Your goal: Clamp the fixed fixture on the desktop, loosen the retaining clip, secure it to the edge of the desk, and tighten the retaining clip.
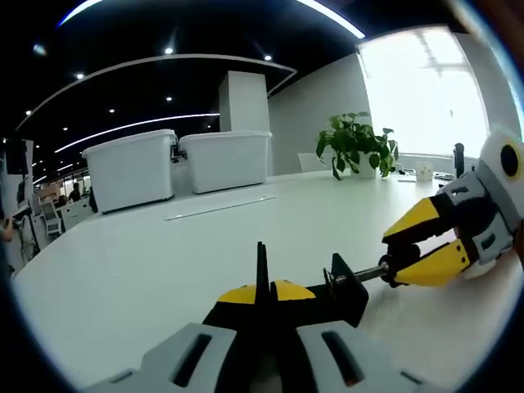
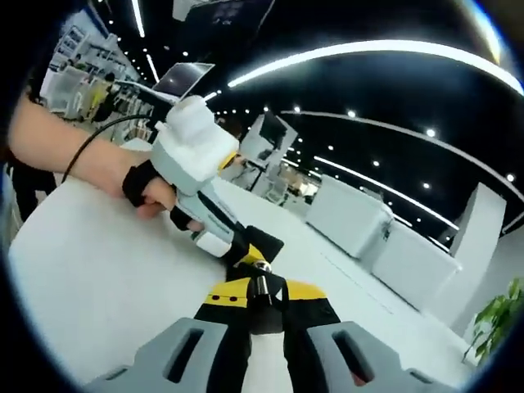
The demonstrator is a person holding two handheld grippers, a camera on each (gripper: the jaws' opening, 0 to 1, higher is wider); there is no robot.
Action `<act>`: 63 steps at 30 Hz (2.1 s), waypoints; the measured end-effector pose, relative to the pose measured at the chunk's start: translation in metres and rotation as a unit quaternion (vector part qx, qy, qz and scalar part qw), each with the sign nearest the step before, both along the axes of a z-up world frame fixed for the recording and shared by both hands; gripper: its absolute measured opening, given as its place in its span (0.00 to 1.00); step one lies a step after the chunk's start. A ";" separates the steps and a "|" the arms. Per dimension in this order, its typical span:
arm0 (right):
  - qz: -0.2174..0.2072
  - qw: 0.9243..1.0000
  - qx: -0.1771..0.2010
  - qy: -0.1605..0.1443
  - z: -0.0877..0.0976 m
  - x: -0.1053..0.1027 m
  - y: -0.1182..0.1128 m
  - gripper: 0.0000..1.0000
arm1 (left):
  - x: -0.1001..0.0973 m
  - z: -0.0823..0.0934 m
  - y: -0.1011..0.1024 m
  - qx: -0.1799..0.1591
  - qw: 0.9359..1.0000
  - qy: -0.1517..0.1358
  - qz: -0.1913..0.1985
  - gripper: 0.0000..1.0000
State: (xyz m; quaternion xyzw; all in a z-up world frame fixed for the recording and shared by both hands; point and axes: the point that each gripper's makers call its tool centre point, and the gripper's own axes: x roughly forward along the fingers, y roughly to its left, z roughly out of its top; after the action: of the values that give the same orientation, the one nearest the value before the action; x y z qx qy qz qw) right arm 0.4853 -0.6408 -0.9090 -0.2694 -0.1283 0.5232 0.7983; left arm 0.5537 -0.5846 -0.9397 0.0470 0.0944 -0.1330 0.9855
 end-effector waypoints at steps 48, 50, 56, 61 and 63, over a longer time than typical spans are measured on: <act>-0.001 0.936 0.144 0.322 0.009 0.017 -0.019 0.25 | -0.001 -0.001 -0.001 -0.003 1.000 0.004 0.001 0.05; -0.007 0.932 0.145 0.332 0.006 0.019 -0.021 0.25 | -0.002 -0.001 -0.001 -0.003 1.000 0.004 0.001 0.05; -0.005 0.922 0.133 0.364 -0.005 0.014 -0.018 0.22 | -0.001 -0.001 -0.001 -0.003 1.000 0.004 0.001 0.05; -0.011 0.920 0.135 0.368 -0.007 0.015 -0.017 0.22 | -0.001 -0.001 -0.001 -0.004 1.000 0.005 0.001 0.05; -0.012 0.922 0.133 0.364 -0.007 0.015 -0.016 0.22 | -0.001 -0.001 -0.001 -0.004 1.000 0.005 0.001 0.05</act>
State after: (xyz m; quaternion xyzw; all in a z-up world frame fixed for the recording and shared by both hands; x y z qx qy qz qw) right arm 0.5001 -0.6567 -0.9156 0.0468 0.1054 0.5539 0.8246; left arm 0.5527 -0.5853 -0.9403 0.0424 0.0985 -0.1322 0.9854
